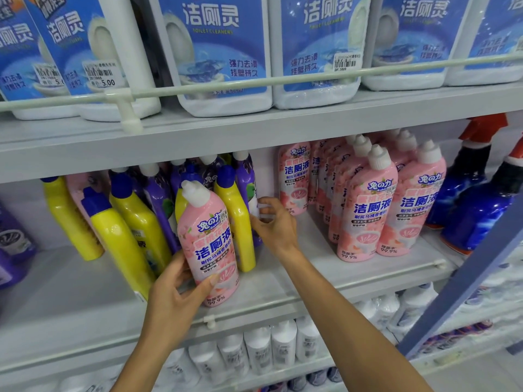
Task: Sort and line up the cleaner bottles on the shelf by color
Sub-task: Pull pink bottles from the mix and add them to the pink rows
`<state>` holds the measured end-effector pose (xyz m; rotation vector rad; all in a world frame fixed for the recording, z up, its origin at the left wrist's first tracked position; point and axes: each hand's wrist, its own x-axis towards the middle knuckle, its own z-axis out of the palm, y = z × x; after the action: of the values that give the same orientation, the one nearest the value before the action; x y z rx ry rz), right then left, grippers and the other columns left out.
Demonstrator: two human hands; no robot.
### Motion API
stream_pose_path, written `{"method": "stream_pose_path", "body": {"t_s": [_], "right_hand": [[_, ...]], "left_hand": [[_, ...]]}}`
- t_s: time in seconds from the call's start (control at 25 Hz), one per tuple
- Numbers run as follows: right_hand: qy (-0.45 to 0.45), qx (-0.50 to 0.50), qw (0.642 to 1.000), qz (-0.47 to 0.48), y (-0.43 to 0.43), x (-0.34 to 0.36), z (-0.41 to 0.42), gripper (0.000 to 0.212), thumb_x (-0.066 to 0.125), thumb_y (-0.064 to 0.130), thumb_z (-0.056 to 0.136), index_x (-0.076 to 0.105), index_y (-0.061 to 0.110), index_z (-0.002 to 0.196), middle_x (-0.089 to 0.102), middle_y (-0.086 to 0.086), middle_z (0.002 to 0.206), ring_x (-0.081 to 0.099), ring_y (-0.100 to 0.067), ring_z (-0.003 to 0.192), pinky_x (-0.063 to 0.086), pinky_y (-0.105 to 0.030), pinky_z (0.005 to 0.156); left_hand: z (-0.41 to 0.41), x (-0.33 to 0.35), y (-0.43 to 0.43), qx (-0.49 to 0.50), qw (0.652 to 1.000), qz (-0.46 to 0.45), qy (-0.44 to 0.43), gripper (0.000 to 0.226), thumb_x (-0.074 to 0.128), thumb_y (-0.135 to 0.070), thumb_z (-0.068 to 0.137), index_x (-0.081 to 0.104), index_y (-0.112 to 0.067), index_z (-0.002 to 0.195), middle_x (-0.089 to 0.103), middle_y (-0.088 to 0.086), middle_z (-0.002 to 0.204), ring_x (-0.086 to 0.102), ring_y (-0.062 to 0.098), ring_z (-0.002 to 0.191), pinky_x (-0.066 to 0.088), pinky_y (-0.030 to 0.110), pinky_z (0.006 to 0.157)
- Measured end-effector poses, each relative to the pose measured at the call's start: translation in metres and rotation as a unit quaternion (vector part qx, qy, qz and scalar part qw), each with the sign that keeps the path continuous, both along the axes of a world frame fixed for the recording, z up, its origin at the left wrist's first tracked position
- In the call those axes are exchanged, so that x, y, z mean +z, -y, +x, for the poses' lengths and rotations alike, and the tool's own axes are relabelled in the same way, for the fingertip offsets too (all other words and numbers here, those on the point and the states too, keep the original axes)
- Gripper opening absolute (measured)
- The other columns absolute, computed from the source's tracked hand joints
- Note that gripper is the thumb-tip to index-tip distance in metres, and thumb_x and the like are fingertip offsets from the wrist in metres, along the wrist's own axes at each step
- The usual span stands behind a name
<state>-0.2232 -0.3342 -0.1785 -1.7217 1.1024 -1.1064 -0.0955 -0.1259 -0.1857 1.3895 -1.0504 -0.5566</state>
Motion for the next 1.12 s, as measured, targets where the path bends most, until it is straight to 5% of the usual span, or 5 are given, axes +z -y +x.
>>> {"method": "stream_pose_path", "body": {"t_s": [0.36,0.76,0.96,1.12], "right_hand": [[-0.015,-0.017,1.0,-0.013,-0.012,-0.007,0.026,0.055,0.077,0.051,0.076,0.065,0.034,0.127,0.075,0.002,0.108,0.073,-0.017,0.093,0.061,-0.041,0.084],[-0.014,0.014,1.0,0.005,-0.025,0.003,0.038,0.048,0.078,0.035,0.087,0.066,0.025,0.133,0.077,-0.006,0.11,0.074,-0.024,0.097,0.058,-0.039,0.088],[0.043,0.036,0.997,0.062,-0.026,0.002,0.027,0.038,0.083,0.032,0.084,0.073,0.02,0.119,0.076,-0.004,0.11,0.074,-0.023,0.096,0.059,-0.042,0.093],[0.145,0.122,0.975,0.117,-0.04,0.013,0.0,0.028,0.076,0.027,0.092,0.073,0.014,0.117,0.076,-0.008,0.11,0.072,-0.014,0.084,0.063,-0.037,0.075]], "left_hand": [[-0.001,0.002,-0.007,0.008,1.0,-0.01,0.008,0.053,0.077,0.004,0.086,0.063,-0.017,0.132,0.077,-0.006,0.12,0.075,0.013,0.108,0.061,0.022,0.085],[-0.004,-0.001,-0.01,0.026,0.999,-0.018,0.031,0.05,0.077,0.002,0.087,0.064,-0.028,0.126,0.076,-0.009,0.12,0.072,0.008,0.11,0.059,0.016,0.084],[-0.018,-0.004,-0.008,0.044,0.998,-0.014,0.038,0.049,0.077,0.001,0.087,0.063,-0.022,0.128,0.075,-0.012,0.119,0.071,0.005,0.109,0.057,0.013,0.084],[-0.034,-0.003,0.0,0.042,0.999,-0.016,0.026,0.053,0.077,0.002,0.087,0.062,-0.024,0.13,0.076,-0.014,0.117,0.072,0.003,0.107,0.057,0.013,0.079]]}}
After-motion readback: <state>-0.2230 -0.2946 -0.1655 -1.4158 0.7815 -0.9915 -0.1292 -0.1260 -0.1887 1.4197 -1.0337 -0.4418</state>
